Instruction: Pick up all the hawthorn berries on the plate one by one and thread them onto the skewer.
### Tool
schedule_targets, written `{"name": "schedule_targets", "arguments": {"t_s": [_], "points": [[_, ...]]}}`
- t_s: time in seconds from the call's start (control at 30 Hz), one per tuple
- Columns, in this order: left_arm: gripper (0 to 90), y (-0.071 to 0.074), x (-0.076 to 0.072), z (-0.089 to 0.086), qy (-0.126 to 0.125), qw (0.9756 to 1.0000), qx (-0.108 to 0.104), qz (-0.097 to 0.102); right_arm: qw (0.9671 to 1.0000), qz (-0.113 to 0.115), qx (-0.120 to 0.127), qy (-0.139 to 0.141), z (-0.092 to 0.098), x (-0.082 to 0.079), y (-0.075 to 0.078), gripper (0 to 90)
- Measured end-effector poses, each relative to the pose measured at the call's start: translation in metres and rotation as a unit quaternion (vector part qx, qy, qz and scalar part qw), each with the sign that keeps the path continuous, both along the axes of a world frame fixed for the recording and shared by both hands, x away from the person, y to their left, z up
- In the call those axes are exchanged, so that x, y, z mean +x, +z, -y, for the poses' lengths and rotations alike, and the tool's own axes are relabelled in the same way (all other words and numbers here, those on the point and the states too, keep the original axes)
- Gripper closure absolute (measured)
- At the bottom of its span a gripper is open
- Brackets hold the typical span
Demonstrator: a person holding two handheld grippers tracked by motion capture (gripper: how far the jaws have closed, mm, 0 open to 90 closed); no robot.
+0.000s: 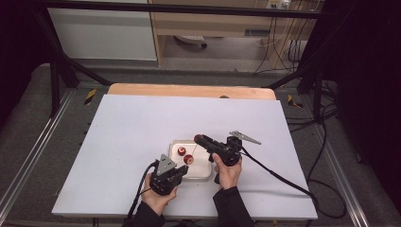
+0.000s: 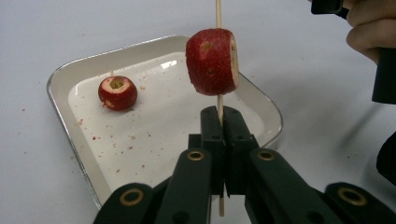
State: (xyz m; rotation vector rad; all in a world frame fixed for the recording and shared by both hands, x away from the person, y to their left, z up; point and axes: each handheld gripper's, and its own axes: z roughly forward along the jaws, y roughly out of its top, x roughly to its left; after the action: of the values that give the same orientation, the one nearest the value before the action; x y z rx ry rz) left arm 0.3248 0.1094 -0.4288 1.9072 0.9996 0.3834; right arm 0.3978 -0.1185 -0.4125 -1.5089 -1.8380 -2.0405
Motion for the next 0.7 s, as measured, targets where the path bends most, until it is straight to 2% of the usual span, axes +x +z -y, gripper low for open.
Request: {"name": "schedule_targets", "arguments": {"t_s": [0.07, 0.5, 0.53, 0.57, 0.6, 0.63, 0.7], "points": [[88.6, 0.0008, 0.0004, -0.0003, -0.002, 1.0000, -0.002, -0.005, 1.0000, -0.001, 0.002, -0.001, -0.0005, 0.0003, -0.0010, 63.1], [88.8, 0.0000, 0.0001, -0.0035, -0.005, 0.9999, 0.015, 0.000, 0.9998, -0.013, 0.016, 0.000, -0.0039, 0.0042, -0.0074, 63.2], [88.9, -0.0009, -0.0001, -0.0039, -0.010, 0.9998, 0.018, -0.008, 0.9998, -0.014, 0.015, -0.004, -0.0039, 0.0043, -0.0080, 63.3], [88.9, -0.0028, -0.0011, -0.0038, -0.010, 0.9997, 0.019, -0.009, 0.9997, -0.003, 0.013, -0.023, -0.0032, 0.0035, -0.0073, 63.3], [88.9, -0.0048, -0.0020, -0.0051, -0.009, 0.9998, 0.019, -0.006, 0.9995, -0.002, 0.015, -0.026, -0.0015, 0.0042, -0.0056, 63.3], [88.8, -0.0049, -0.0010, -0.0060, -0.010, 0.9998, 0.018, -0.008, 0.9996, -0.005, 0.021, -0.016, -0.0001, 0.0058, -0.0040, 63.3], [88.8, -0.0026, 0.0021, -0.0072, -0.011, 0.9999, 0.008, -0.010, 0.9998, -0.006, 0.017, -0.012, 0.0003, 0.0046, -0.0024, 63.3]]}}
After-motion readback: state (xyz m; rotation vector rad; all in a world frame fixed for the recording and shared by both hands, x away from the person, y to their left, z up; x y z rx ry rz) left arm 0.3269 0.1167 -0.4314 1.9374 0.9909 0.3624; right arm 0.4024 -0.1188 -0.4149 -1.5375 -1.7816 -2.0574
